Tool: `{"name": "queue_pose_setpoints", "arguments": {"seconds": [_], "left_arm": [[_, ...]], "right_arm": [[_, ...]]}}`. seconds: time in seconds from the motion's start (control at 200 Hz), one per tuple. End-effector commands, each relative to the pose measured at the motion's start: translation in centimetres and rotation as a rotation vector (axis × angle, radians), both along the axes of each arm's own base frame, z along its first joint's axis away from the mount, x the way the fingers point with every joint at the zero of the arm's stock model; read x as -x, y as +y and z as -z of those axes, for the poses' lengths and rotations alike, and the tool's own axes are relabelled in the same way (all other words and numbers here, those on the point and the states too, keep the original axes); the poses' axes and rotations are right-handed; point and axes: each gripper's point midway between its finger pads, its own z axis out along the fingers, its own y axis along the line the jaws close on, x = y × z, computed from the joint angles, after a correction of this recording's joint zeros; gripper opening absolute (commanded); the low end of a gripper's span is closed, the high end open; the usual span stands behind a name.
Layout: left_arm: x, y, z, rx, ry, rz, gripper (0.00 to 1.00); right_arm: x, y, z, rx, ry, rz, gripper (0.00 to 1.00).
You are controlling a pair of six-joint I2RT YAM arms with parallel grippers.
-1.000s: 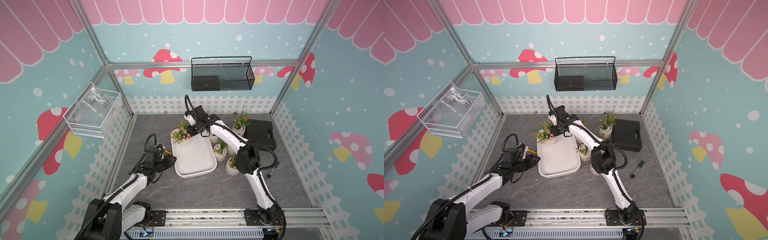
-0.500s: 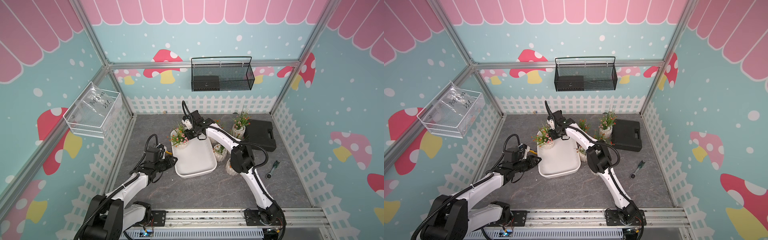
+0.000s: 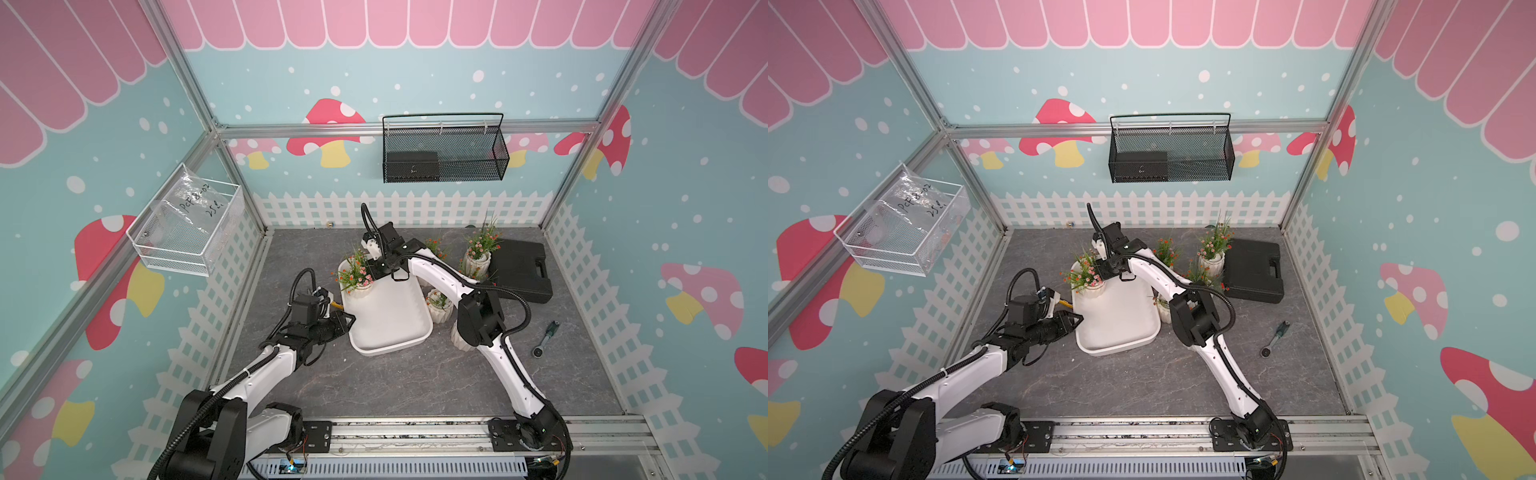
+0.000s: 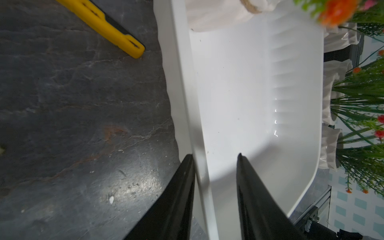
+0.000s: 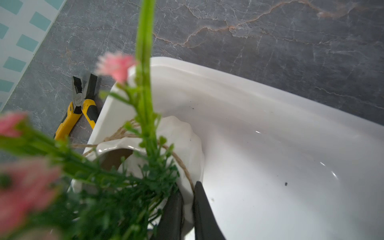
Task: Put the potted gypsophila into the storage box
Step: Place the baby's breath potted plant at the storage box, then pick up the baby's breath potted plant from the center of the board.
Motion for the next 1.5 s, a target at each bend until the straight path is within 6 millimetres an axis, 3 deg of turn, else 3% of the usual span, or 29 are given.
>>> {"name": "queue_pose_setpoints", "arguments": {"seconds": [0.0,0.115,0.285,0.435,0.635,0.801,0.881,0.896,0.921,1.071,1.221,1.331,1.496], "left_arm": [[0.3,0.0,-0.2,0.002,-0.022,0.013,0.37],[0.3,-0.1,-0.1,0.001,-0.022,0.011,0.39],[0.3,-0.2,-0.3,0.005,-0.026,0.015,0.49],[0.5,0.2,-0.9,-0.014,-0.050,-0.001,0.58],[0.7,0.3,-2.0,-0.014,-0.084,-0.008,0.61],[1.0,0.2,-2.7,-0.013,-0.113,0.001,0.61],[1.2,-0.1,-3.5,-0.036,-0.149,0.018,0.61],[1.2,-0.2,-3.7,-0.042,-0.158,0.021,0.62],[1.3,-0.3,-4.0,-0.054,-0.167,0.026,0.62],[1.9,-0.9,-5.4,-0.090,-0.220,0.054,0.62],[2.2,-1.3,-6.1,-0.081,-0.253,0.068,0.62],[2.5,-1.8,-6.5,-0.071,-0.265,0.083,0.62],[3.4,-3.5,-7.7,-0.048,-0.308,0.151,0.63]], "right_arm": [[-0.8,1.8,-1.7,-0.076,-0.046,-0.002,0.17],[-0.7,1.9,-1.8,-0.081,-0.042,-0.004,0.28],[-0.2,1.7,-2.5,-0.092,-0.017,0.011,0.34],[0.5,0.6,-5.7,-0.106,-0.065,0.038,0.43],[2.5,-2.0,-9.6,-0.146,-0.127,0.083,0.47],[4.7,-4.1,-11.9,-0.183,-0.164,0.091,0.50],[6.0,-5.0,-12.2,-0.190,-0.170,0.090,0.54],[6.4,-5.4,-13.4,-0.206,-0.188,0.090,0.54],[6.8,-5.9,-13.8,-0.211,-0.197,0.096,0.54],[9.2,-9.7,-15.5,-0.231,-0.246,0.149,0.56],[11.6,-15.2,-16.7,-0.279,-0.288,0.264,0.56],[13.9,-18.3,-17.1,-0.326,-0.325,0.285,0.56],[16.3,-23.3,-15.6,-0.285,-0.304,0.364,0.54]]}}
